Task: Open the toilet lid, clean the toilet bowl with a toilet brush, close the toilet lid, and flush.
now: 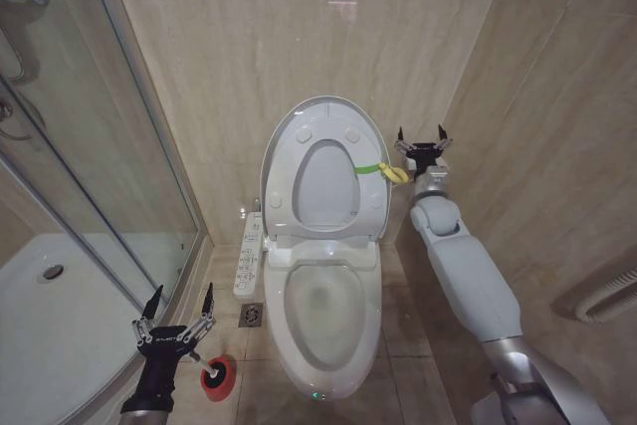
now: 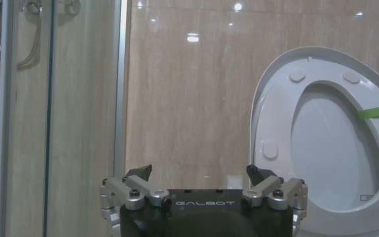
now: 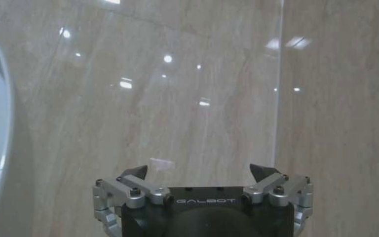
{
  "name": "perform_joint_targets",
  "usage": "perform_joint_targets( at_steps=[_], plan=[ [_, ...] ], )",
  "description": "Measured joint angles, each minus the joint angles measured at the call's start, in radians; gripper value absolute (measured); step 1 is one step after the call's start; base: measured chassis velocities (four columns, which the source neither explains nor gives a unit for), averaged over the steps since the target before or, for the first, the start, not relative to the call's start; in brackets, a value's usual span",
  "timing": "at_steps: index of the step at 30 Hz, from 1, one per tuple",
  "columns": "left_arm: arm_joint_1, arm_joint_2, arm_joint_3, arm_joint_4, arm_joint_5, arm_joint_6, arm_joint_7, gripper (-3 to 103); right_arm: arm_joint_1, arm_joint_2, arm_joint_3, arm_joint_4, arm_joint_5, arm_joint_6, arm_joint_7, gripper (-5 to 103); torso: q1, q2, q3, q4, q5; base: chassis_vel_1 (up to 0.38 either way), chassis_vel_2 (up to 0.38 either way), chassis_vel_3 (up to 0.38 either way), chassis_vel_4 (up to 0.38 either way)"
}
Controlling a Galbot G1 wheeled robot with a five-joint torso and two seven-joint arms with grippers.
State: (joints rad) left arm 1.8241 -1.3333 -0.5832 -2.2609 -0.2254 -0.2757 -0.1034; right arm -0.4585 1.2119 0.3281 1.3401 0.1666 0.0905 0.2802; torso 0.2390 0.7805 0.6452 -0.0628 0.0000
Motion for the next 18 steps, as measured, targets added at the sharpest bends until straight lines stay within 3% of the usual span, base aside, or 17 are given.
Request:
perform_joint_targets(
  at_steps=[18],
  plan=[
    [0.000, 0.000, 0.000, 0.000, 0.000, 0.000, 0.000, 97, 0.064, 0.044, -0.071, -0.030, -0.019, 0.002, 0.012, 100, 0.000, 0.000, 0.000, -0.0002, 0.0000, 0.000, 0.000, 0.000, 0.000]
  ],
)
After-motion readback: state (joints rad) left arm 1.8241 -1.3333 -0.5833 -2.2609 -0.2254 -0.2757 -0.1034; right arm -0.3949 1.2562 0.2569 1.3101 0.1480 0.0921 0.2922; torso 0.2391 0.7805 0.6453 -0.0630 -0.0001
